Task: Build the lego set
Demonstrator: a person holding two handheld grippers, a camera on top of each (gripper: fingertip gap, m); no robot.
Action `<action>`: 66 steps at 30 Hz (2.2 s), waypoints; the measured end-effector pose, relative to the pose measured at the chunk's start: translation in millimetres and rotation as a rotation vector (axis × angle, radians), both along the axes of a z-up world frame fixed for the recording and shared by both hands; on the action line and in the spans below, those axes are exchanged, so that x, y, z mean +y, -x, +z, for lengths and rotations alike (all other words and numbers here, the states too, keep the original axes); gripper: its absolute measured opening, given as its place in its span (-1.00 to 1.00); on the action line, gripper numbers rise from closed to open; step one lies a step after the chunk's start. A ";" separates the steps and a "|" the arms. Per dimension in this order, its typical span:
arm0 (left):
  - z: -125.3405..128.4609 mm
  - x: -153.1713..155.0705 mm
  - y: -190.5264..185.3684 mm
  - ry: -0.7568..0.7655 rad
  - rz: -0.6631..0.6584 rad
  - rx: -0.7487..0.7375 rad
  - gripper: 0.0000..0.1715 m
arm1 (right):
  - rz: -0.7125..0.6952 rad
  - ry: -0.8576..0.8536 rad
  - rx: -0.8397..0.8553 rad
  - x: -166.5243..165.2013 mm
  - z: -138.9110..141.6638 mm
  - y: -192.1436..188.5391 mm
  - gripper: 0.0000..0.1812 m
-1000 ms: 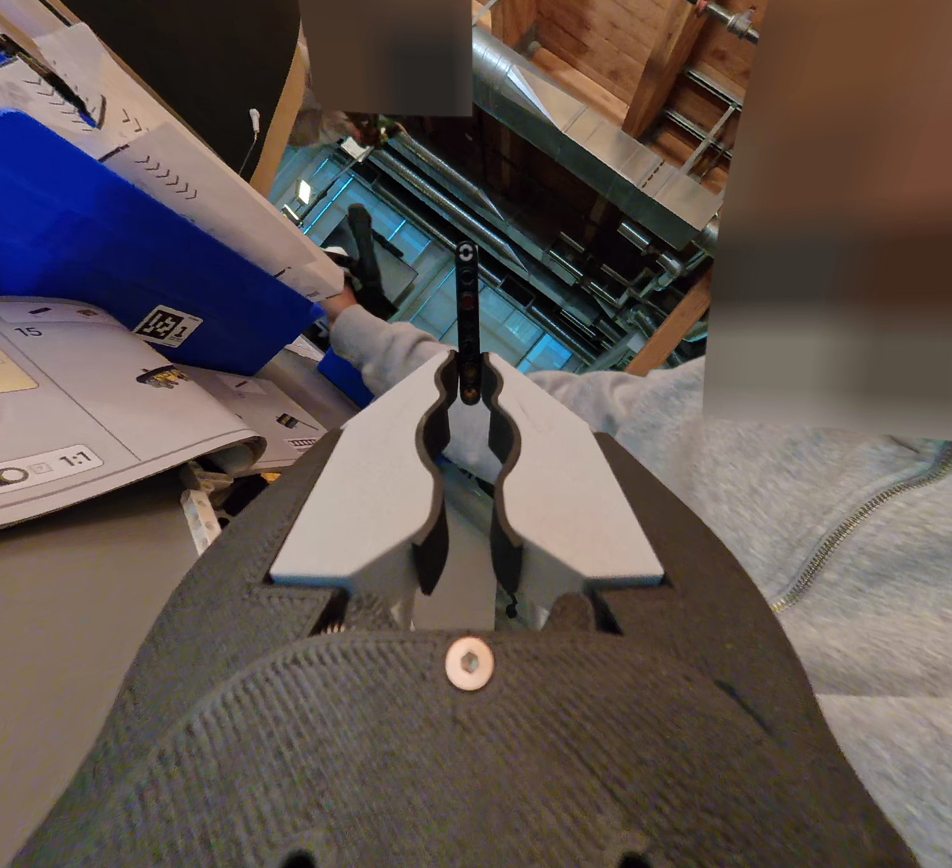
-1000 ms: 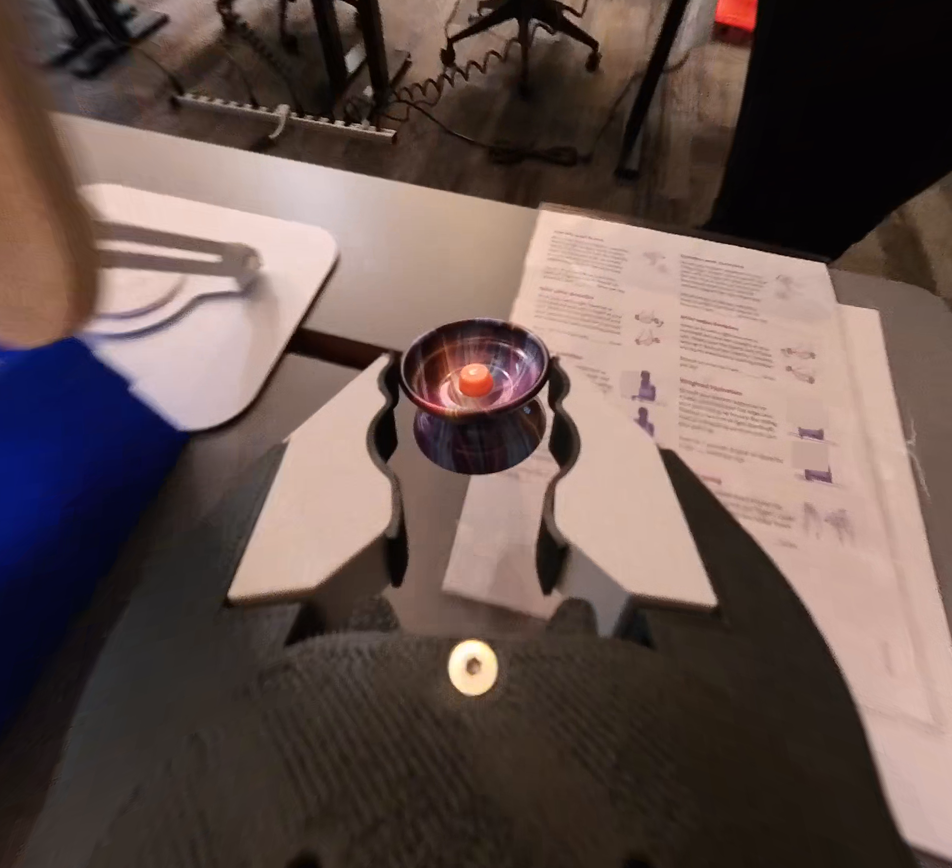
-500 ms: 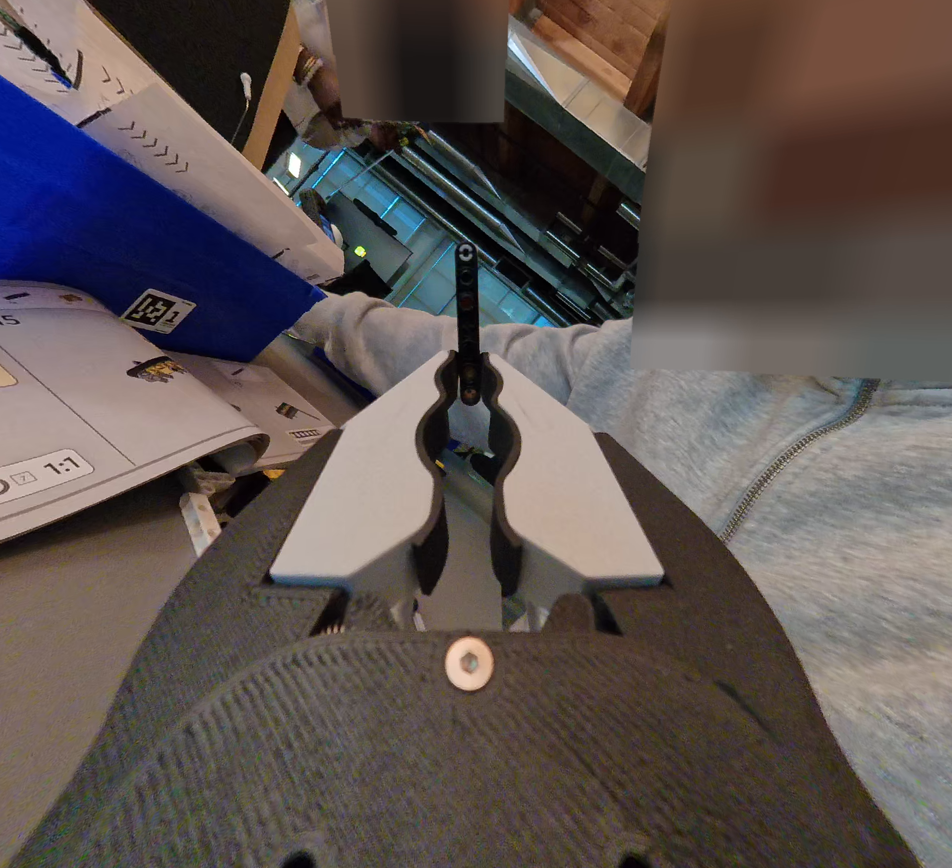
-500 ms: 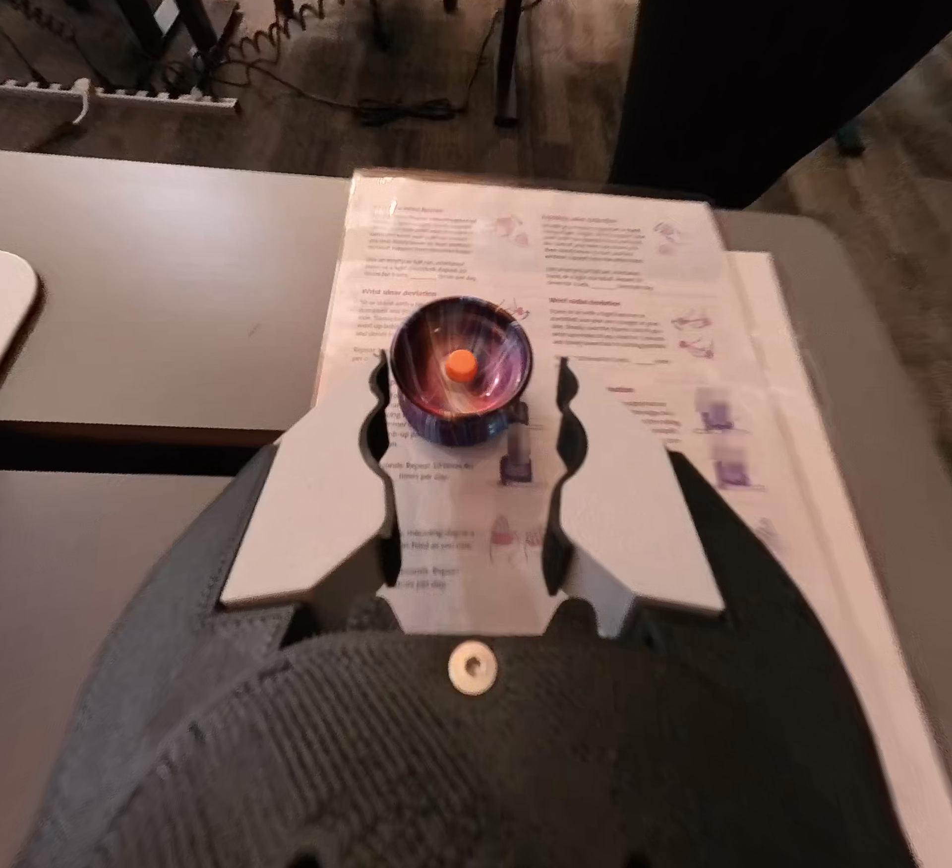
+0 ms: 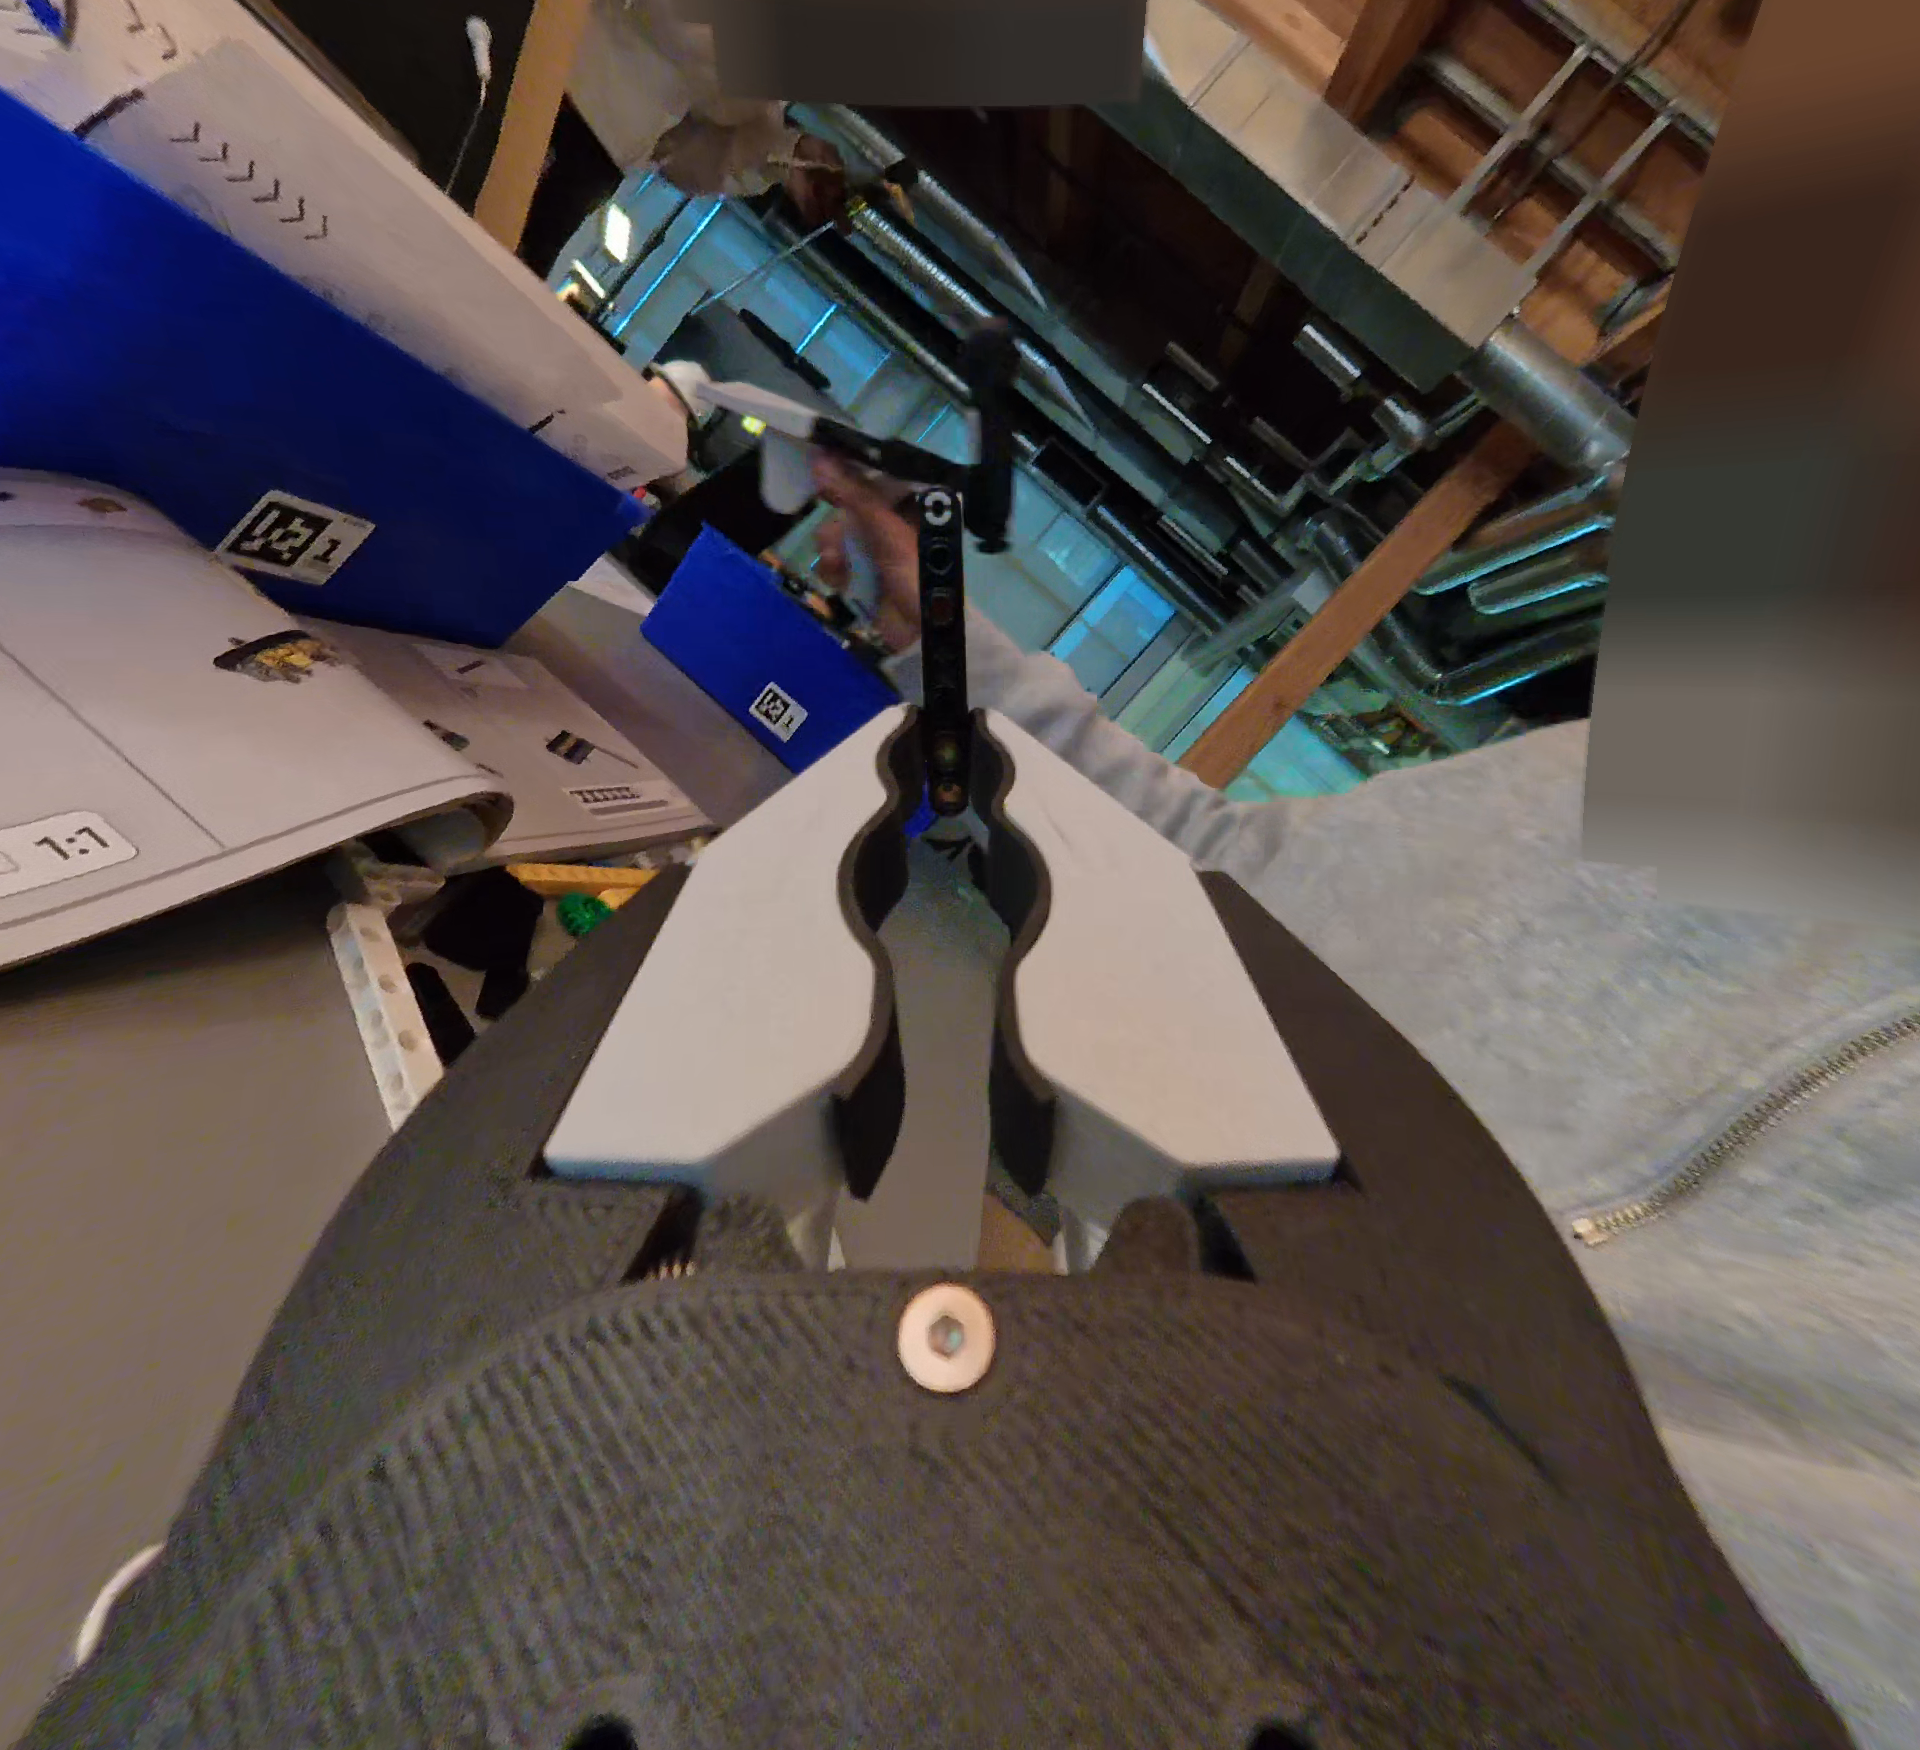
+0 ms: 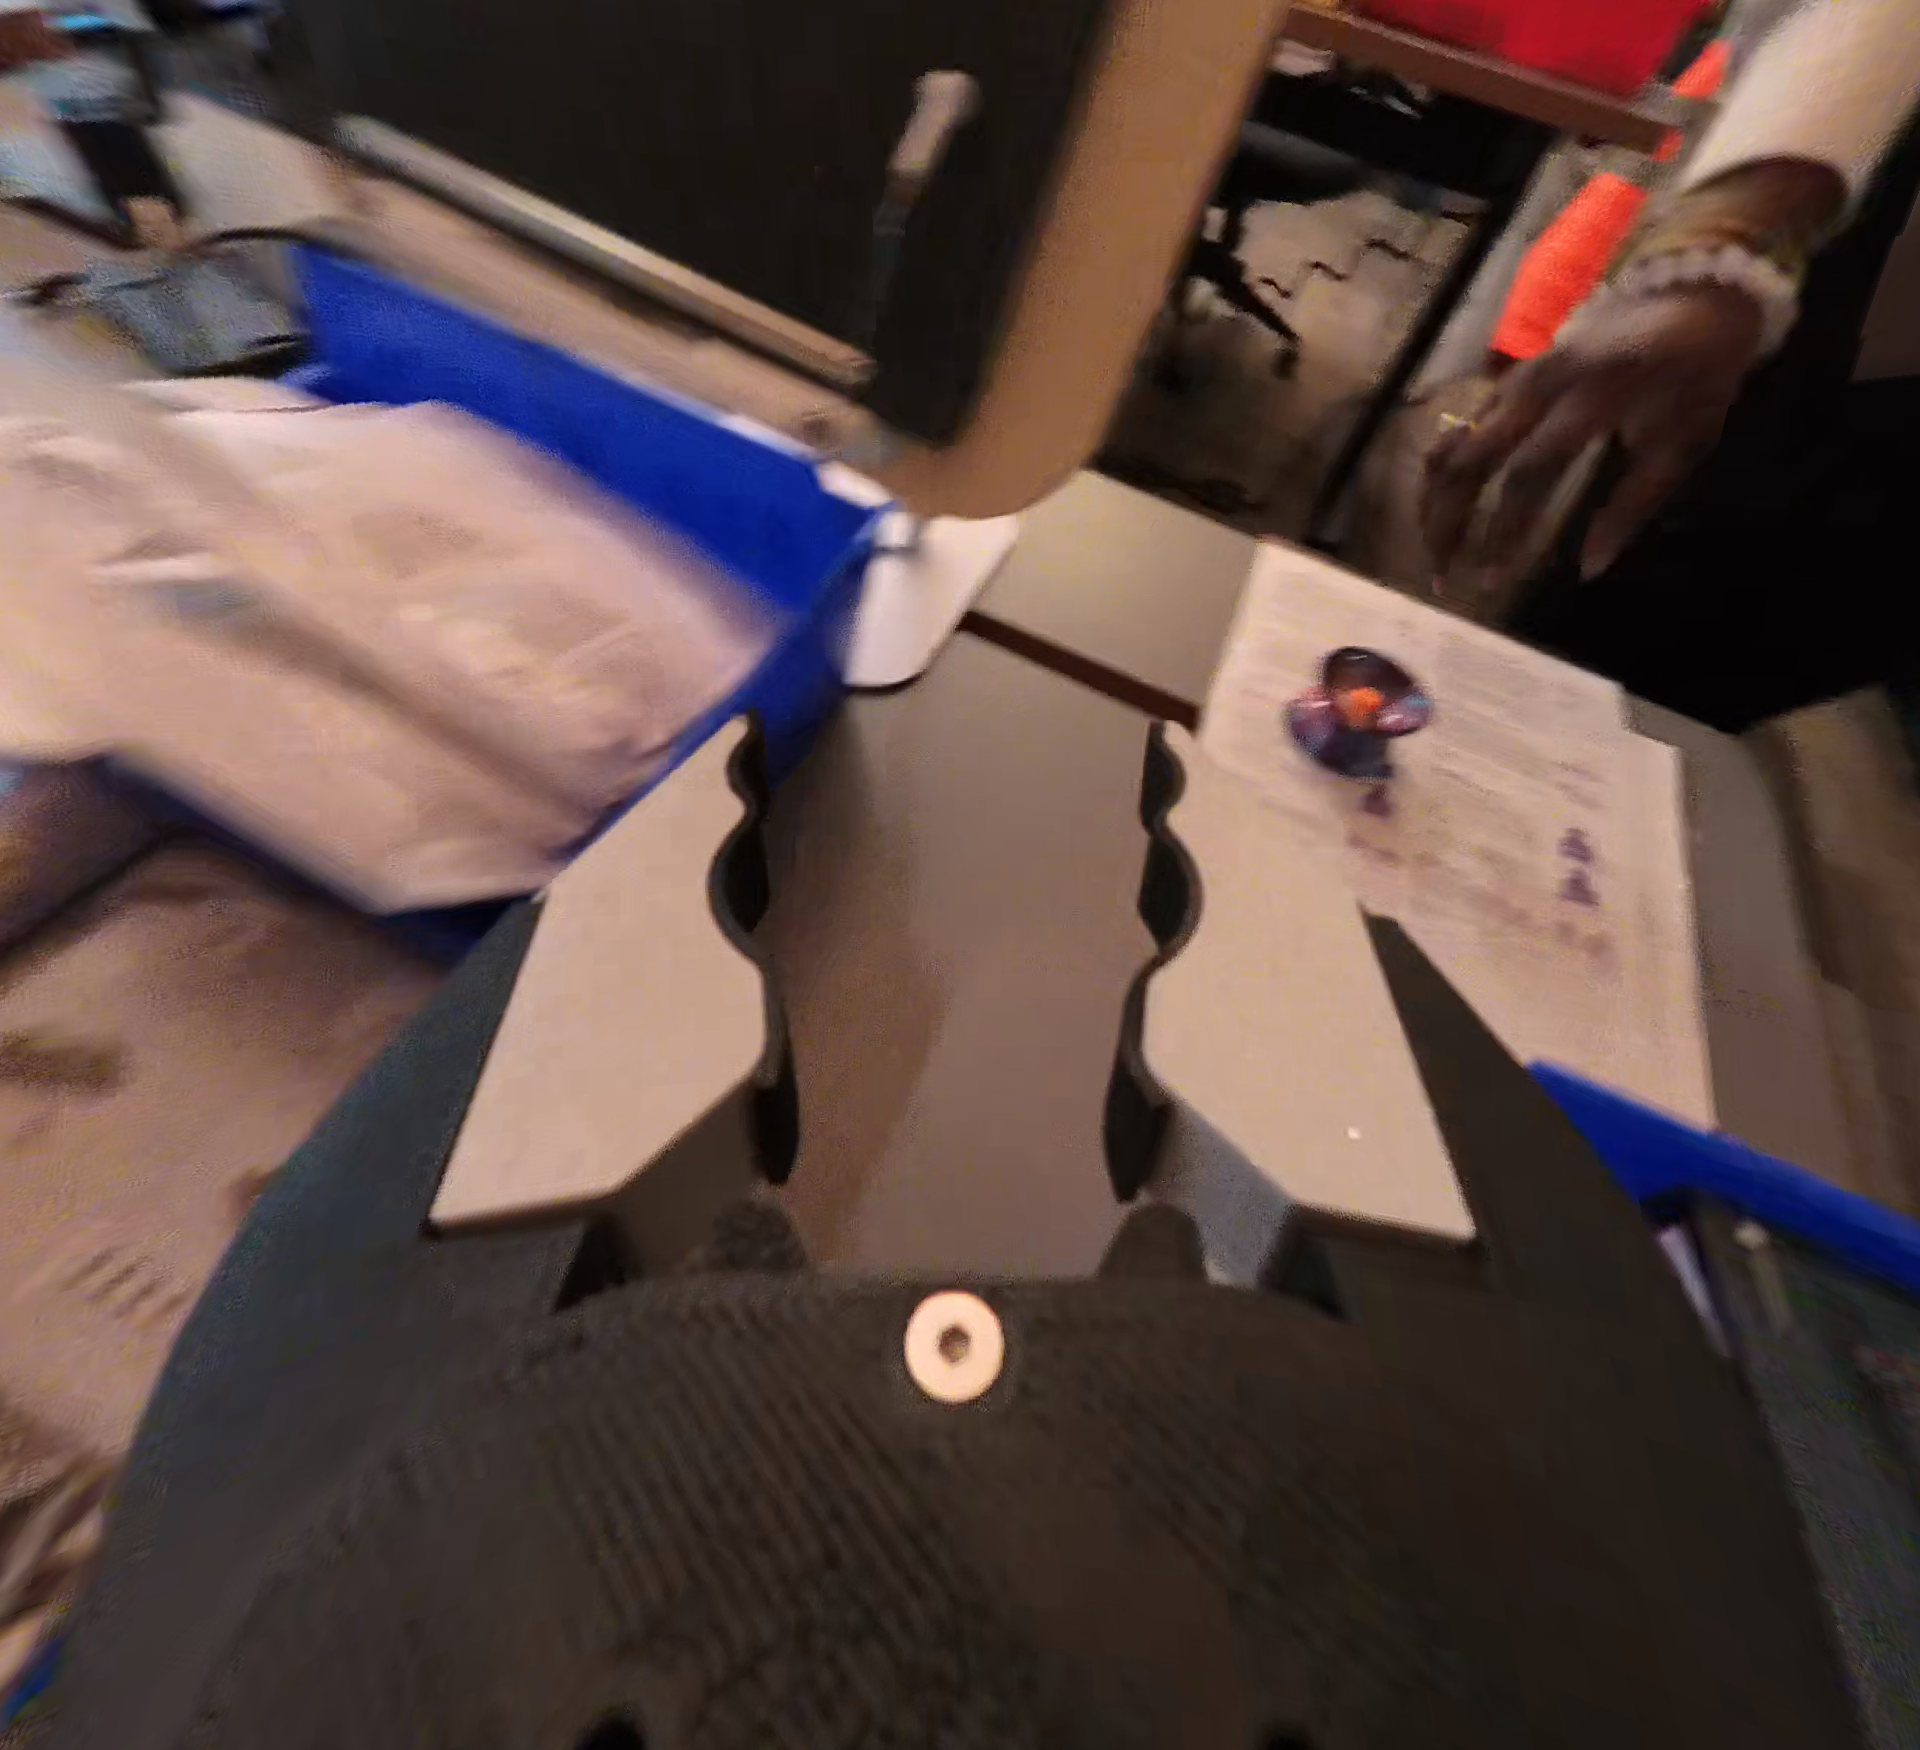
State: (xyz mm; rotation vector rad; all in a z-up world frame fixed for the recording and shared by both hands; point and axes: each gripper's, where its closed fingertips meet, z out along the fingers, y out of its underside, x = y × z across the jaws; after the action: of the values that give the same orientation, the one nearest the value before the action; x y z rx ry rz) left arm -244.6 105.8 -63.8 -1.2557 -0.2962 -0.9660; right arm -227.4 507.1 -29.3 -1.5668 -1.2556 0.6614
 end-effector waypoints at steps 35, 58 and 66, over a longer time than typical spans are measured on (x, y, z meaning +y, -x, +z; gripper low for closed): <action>-24.7 13.4 -0.8 0.144 0.019 0.018 -0.93 | 0.625 0.271 -0.196 -334.1 -147.0 -65.3 -0.61; -26.3 12.2 9.6 0.138 0.048 -0.034 -0.93 | 0.636 0.303 -0.178 -333.6 -143.8 -64.8 -0.63; -27.0 12.6 10.6 0.139 0.048 -0.045 -0.93 | 0.640 0.309 -0.179 -334.0 -143.9 -64.9 -0.63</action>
State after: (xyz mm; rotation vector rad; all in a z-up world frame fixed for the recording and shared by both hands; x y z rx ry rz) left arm -255.2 118.3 -90.8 -1.3479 -0.4327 -0.9466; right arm -162.6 173.1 -173.2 -1.4820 -1.8886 1.1815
